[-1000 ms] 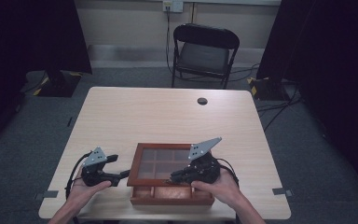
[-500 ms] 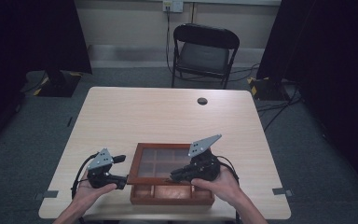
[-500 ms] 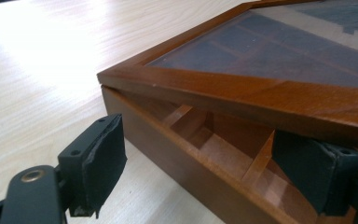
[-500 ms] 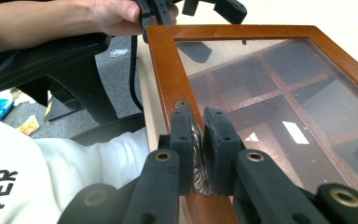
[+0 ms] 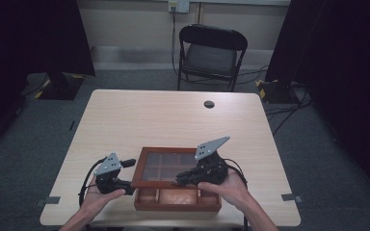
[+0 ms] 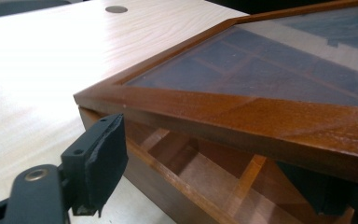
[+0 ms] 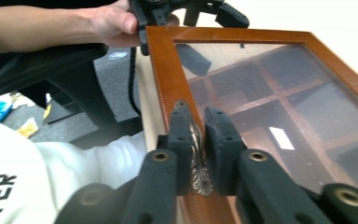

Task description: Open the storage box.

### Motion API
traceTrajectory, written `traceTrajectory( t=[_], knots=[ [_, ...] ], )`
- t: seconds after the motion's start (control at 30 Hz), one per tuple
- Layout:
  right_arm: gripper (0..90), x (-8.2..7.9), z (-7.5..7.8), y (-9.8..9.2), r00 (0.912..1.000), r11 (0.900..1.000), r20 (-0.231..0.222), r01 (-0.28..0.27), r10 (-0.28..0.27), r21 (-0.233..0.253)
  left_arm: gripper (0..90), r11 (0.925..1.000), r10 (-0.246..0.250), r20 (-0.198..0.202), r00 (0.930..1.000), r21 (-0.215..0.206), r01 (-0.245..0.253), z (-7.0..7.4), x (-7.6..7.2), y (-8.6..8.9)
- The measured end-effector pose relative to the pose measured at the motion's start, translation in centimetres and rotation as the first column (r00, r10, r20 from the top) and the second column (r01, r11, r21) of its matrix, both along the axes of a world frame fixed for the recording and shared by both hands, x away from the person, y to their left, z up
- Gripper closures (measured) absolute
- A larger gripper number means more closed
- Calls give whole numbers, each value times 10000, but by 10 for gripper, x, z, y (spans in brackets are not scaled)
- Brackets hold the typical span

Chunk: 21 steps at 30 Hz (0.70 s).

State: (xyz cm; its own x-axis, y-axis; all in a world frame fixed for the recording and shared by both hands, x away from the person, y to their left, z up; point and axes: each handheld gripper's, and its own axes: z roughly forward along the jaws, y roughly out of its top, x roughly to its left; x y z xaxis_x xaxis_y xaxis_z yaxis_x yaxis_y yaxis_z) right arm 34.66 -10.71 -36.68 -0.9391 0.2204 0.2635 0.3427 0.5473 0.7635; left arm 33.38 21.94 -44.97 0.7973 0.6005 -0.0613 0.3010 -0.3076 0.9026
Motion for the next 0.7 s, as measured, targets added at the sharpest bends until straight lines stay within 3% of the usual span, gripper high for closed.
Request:
traceTrajectory(
  t=[0.33, 0.4, 0.47, 0.7],
  knots=[
    [504, 2, 8, -26, 9926, 9901, 138, 1197, -1210, 734, 194, 10000, 1, 275, 9996, 52, -3, 5, 0, 1],
    [427, -1, 7, -33, 9898, 9868, 266, 1375, -1402, 855, 196, 9995, -10, 245, 9997, -310, 17, 7, 1, 1],
    [367, -2, 3, -41, 9868, 9839, 264, 1567, -1595, 856, 193, 9997, -92, 286, 9995, -240, 99, 8, 2, 0],
    [264, -6, -5, -69, 9750, 9649, 28, 2194, -2221, 1442, 195, 9993, -105, 394, 9992, -365, 120, 15, 6, -1]
  ],
)
